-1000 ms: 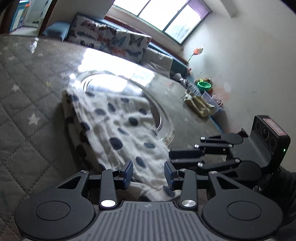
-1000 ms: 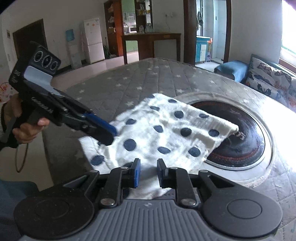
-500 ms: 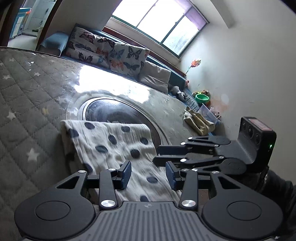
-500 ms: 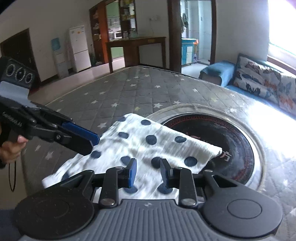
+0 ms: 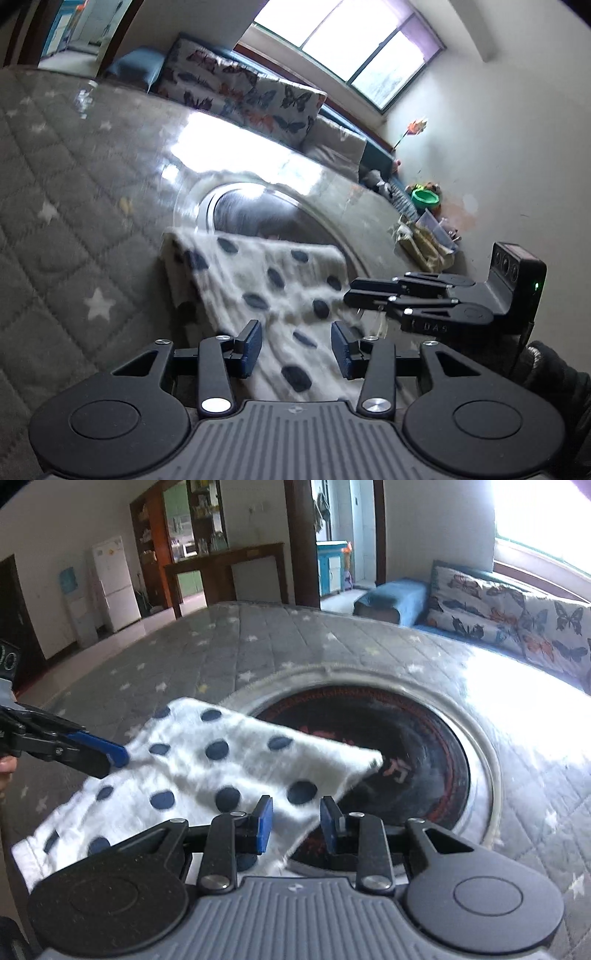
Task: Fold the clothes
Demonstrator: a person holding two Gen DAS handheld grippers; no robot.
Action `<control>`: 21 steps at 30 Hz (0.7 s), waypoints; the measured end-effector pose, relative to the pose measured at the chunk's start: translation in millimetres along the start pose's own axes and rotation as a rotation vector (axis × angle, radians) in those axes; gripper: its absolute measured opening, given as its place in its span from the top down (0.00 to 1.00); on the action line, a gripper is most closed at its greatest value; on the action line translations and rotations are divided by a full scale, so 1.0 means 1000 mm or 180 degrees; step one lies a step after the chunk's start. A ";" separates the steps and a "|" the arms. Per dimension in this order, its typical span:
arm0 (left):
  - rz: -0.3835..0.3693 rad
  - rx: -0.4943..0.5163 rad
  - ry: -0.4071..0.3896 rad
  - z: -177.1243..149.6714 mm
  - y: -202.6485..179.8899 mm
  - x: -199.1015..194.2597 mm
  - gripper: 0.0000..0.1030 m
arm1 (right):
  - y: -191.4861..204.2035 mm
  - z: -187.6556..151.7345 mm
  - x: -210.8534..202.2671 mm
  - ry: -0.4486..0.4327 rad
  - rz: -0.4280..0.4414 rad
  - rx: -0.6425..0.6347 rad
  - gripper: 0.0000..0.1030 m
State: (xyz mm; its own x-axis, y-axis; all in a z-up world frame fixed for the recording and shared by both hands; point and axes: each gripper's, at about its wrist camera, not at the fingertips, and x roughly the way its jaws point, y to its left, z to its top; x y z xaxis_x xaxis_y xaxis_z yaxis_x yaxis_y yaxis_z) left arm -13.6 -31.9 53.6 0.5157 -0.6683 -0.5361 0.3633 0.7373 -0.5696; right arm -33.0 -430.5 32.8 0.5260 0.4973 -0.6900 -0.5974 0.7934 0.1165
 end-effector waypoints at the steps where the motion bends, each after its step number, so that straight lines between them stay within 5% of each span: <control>1: -0.0009 -0.0002 -0.0008 0.003 0.000 0.003 0.55 | 0.002 0.002 0.001 -0.0020 0.0030 -0.0015 0.73; 9: 0.0108 -0.0013 0.0160 0.006 0.010 0.026 0.55 | 0.005 0.006 0.024 0.0032 0.0017 -0.0053 0.73; 21: 0.0151 -0.0107 -0.0115 0.037 0.022 0.036 0.55 | -0.014 0.023 0.029 -0.0114 -0.0059 0.0124 0.73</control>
State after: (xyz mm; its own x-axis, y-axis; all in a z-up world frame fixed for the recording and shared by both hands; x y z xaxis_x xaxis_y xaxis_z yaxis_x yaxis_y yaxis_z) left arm 42.1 -35.8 44.8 0.5597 -0.6282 -0.5404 0.3118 0.7639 -0.5650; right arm 4.7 -419.0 27.5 0.5585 0.4941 -0.6663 -0.5636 0.8154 0.1322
